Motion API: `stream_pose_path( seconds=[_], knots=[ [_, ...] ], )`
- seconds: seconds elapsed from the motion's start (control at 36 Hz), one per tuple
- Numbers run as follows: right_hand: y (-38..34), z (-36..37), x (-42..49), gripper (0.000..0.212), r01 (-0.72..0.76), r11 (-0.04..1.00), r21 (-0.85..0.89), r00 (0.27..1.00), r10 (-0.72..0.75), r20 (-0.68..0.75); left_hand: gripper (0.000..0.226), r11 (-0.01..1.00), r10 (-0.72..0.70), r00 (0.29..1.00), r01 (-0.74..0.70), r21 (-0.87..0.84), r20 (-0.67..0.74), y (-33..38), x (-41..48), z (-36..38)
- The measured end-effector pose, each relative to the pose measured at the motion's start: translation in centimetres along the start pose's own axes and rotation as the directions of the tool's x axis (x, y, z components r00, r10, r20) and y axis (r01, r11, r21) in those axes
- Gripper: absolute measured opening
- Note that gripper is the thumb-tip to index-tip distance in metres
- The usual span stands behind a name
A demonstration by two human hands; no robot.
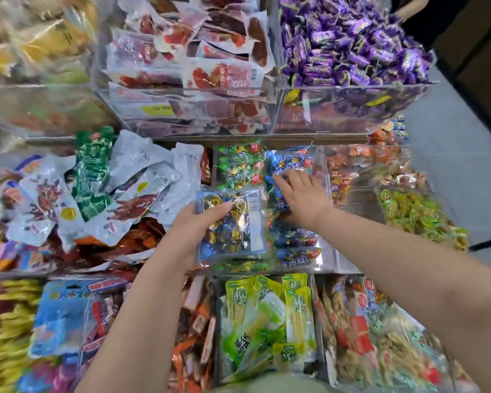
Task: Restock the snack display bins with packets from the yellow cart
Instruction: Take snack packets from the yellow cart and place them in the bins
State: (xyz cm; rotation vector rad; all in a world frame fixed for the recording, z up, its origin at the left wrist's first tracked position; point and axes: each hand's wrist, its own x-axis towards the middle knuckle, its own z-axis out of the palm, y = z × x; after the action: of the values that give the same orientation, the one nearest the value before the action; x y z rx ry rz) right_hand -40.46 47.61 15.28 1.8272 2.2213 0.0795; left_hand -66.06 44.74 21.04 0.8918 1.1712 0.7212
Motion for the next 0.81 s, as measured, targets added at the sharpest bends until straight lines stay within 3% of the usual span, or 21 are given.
stream_pose_path(
  seconds=[0.11, 0.22, 0.39, 0.58, 0.81],
  knots=[
    [0.5, 0.6, 0.2, 0.104, 0.070, 0.996, -0.054, 0.997, -0.071, -0.008, 0.100, 1.000, -0.002, 0.999, 0.003, 0.019, -0.042, 0.6, 1.1, 0.3],
    [0.6, 0.5, 0.3, 0.105, 0.114, 0.991, -0.067, 0.993, -0.115, -0.019, 0.095, 0.999, -0.023, 0.998, 0.020, -0.047, -0.051, 0.6, 1.9, 0.3],
    [1.7, 0.0, 2.0, 0.095, 0.053, 0.982, -0.181, 0.998, -0.059, -0.026, 0.099, 0.992, -0.036, 0.996, 0.026, -0.121, -0.083, 0.4, 2.3, 0.2],
    [1.5, -0.4, 3.8, 0.117, 0.085, 0.975, -0.204, 0.994, -0.067, 0.091, 0.078, 0.990, -0.052, 0.994, 0.039, -0.135, -0.093, 0.1, 2.2, 0.1],
    [1.2, 0.4, 2.7, 0.102, 0.044, 0.986, -0.160, 0.999, -0.047, -0.015, 0.068, 0.988, -0.101, 0.992, 0.090, -0.124, -0.082, 0.5, 1.8, 0.2]
  ],
)
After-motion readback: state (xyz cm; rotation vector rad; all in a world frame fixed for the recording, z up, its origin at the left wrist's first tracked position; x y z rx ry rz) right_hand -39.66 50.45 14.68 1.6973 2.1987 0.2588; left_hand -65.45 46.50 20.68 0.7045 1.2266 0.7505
